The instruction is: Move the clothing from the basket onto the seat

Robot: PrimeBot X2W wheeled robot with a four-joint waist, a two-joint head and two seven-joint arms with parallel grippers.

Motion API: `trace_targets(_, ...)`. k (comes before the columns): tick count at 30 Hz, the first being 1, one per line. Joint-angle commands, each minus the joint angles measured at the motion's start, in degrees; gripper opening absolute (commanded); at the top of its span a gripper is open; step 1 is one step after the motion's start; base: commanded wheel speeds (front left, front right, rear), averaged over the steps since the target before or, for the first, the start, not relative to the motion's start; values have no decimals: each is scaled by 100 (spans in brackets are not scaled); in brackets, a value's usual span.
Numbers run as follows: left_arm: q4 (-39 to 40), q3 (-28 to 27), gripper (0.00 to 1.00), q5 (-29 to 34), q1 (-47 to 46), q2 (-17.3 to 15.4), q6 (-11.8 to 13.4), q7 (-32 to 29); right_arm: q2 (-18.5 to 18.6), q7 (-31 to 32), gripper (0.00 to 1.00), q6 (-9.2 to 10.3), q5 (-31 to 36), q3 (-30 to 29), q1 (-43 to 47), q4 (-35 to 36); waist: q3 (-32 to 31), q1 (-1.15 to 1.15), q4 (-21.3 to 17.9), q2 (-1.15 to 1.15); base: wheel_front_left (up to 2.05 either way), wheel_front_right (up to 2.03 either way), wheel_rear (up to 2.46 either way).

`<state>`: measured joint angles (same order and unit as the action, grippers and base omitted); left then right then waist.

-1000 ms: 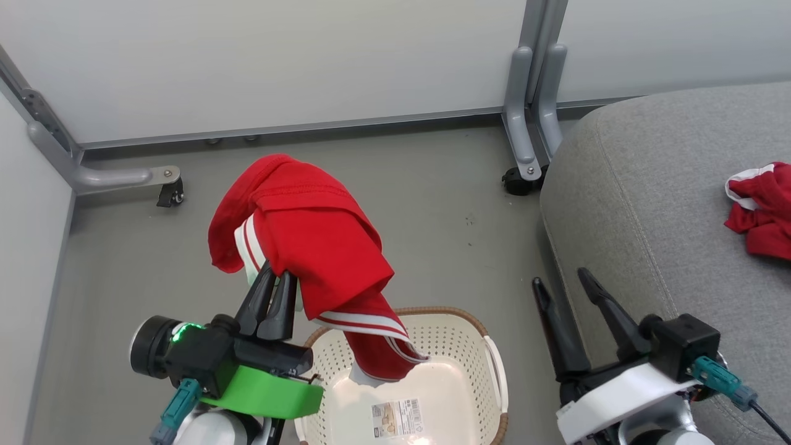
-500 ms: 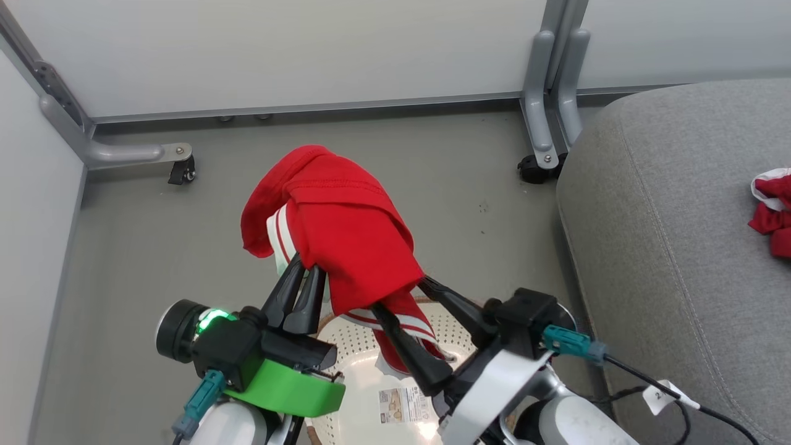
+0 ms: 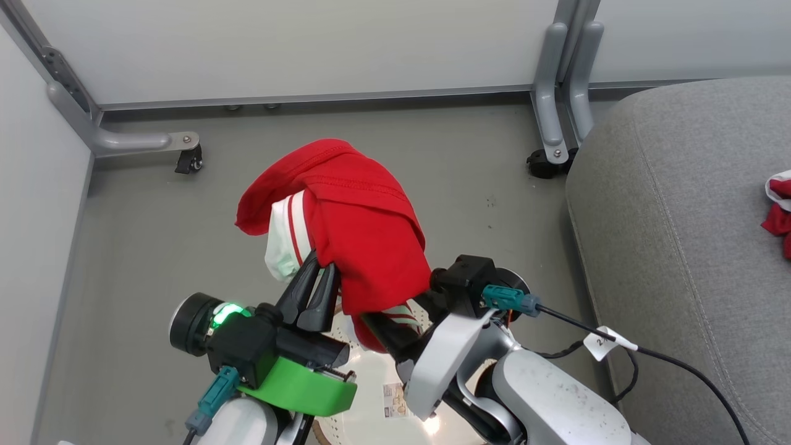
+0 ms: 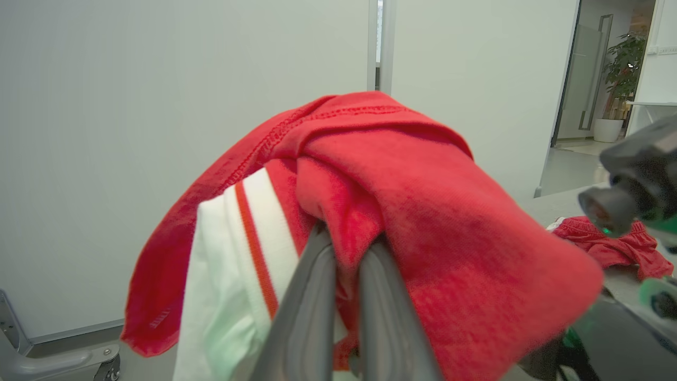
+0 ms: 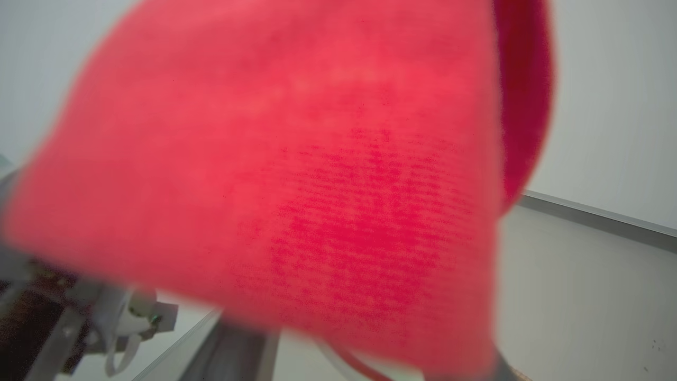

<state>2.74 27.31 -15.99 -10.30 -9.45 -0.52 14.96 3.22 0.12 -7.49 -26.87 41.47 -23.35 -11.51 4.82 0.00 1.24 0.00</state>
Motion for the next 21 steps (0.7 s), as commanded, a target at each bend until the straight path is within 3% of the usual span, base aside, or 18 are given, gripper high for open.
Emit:
trace_targets(1, -5, -9, 0, 33, -107, 20, -25, 25, -4, -66, 0, 0, -54, 33, -112, -85, -4, 0, 4, 0, 0, 0, 0)
trace_targets(21, -42, -39, 0, 4, -53, -21, 40, 31, -28, -378, 0, 0, -253, 191, -385, -515, -36, 0, -34, 0, 0, 0, 0)
